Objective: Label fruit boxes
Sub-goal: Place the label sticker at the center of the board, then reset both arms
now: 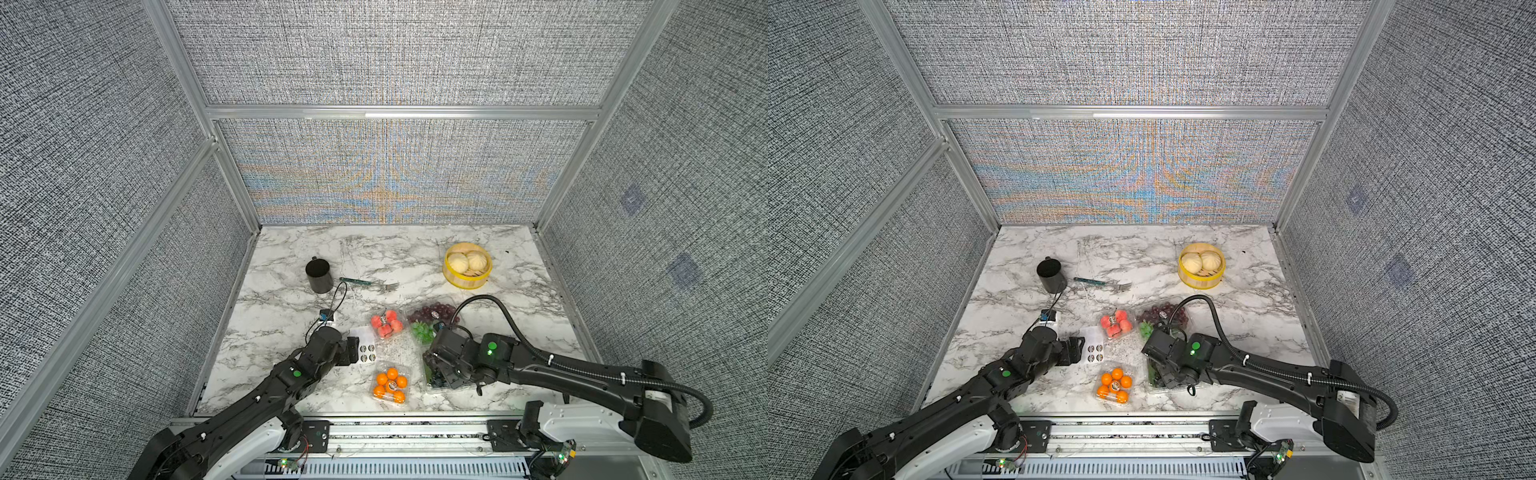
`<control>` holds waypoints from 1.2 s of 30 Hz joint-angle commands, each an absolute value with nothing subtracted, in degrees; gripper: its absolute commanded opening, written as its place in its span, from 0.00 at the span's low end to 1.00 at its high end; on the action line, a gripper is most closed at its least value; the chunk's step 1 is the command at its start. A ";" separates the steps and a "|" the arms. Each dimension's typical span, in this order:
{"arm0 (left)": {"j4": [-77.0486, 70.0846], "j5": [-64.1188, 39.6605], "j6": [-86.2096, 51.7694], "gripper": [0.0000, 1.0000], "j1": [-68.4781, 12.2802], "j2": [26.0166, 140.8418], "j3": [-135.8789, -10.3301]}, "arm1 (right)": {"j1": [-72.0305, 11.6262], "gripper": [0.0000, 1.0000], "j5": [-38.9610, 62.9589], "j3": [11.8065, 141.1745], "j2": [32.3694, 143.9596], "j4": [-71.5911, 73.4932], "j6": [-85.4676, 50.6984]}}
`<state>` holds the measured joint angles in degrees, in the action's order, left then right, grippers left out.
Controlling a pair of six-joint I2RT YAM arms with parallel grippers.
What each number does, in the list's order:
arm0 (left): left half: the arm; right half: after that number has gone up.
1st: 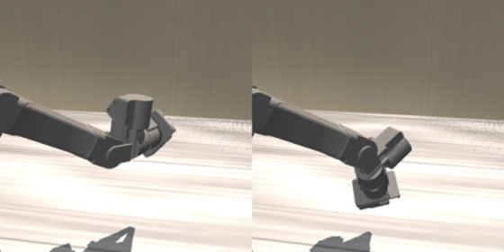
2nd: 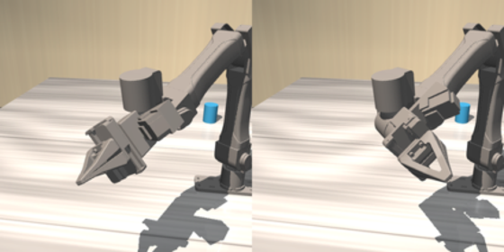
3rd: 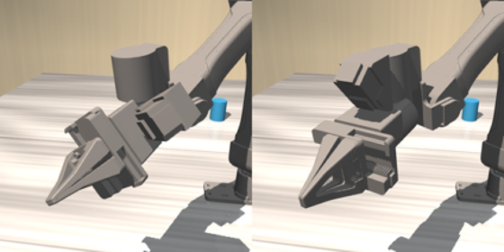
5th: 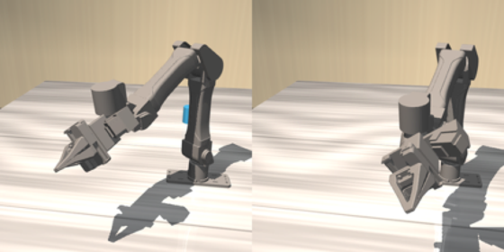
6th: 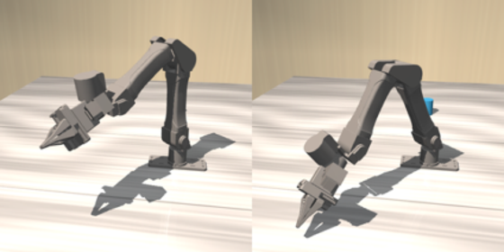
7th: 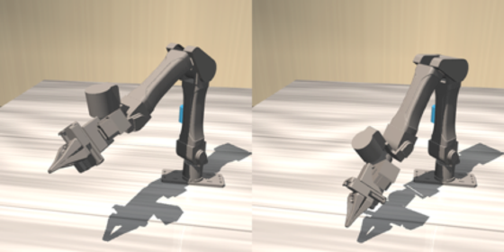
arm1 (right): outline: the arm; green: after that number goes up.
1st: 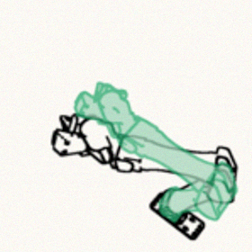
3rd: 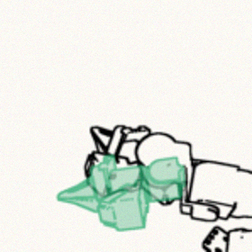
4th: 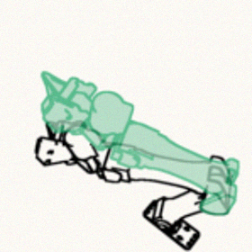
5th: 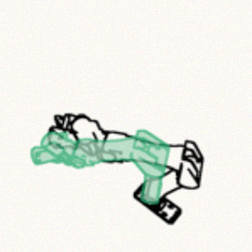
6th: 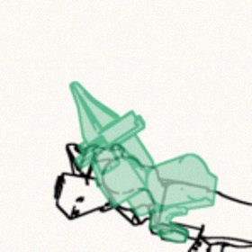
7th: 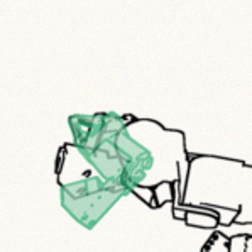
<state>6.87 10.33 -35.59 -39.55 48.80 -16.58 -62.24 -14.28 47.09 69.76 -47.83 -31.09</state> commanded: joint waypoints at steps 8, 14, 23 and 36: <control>3.78 9.39 -35.95 0.83 -39.50 49.83 -16.26 | -62.49 0.30 -13.58 46.14 69.35 -47.77 -31.03; 3.78 9.23 -35.96 0.83 -39.50 50.23 -16.43 | -62.47 0.38 -13.93 46.29 69.17 -47.44 -31.47; 10.05 19.76 -32.69 0.98 -39.53 49.63 -24.01 | -59.24 0.97 -17.41 49.15 59.22 -42.71 -25.60; -22.83 44.11 4.93 1.00 -26.89 62.83 -23.58 | -10.69 0.99 -12.80 34.07 62.08 5.32 -8.29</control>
